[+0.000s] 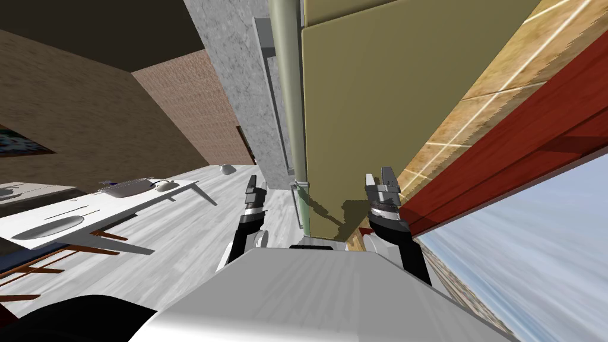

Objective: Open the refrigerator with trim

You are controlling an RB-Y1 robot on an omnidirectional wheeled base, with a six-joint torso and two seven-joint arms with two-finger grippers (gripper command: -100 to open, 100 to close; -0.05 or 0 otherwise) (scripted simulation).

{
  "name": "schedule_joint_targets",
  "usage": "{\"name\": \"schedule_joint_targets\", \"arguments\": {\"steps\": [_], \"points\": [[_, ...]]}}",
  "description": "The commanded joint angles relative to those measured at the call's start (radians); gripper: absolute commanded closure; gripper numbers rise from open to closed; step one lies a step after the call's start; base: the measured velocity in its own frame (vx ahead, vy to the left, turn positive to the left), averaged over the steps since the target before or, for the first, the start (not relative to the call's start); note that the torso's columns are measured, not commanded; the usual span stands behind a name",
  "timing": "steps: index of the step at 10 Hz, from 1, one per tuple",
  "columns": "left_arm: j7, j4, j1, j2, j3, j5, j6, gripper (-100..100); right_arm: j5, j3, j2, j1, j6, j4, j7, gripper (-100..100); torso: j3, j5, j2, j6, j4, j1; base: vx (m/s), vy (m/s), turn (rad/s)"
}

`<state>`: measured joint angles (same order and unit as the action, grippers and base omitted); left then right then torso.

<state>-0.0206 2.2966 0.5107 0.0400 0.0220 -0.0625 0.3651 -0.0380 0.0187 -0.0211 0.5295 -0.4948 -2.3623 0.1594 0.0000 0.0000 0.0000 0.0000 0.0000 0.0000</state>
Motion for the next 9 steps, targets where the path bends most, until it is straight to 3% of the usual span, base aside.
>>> {"name": "schedule_joint_targets", "arguments": {"steps": [1, 9], "points": [[0.0, 0.0, 0.0, 0.0, 0.0, 0.0, 0.0, 0, 0.0, 0.0, 0.0, 0.0, 0.0, 0.0, 0.0, 0, -0.082, 0.0, 0.04, 0.0, 0.041, 0.0, 0.0, 0.0, 0.0], [0.0, 0.0, 0.0, 0.0, 0.0, 0.0, 0.0, 0, 0.0, 0.0, 0.0, 0.0, 0.0, 0.0, 0.0, 0, -1.234, 0.0, 0.618, 0.0, 0.617, 0.0, 0.0, 0.0, 0.0]]}}
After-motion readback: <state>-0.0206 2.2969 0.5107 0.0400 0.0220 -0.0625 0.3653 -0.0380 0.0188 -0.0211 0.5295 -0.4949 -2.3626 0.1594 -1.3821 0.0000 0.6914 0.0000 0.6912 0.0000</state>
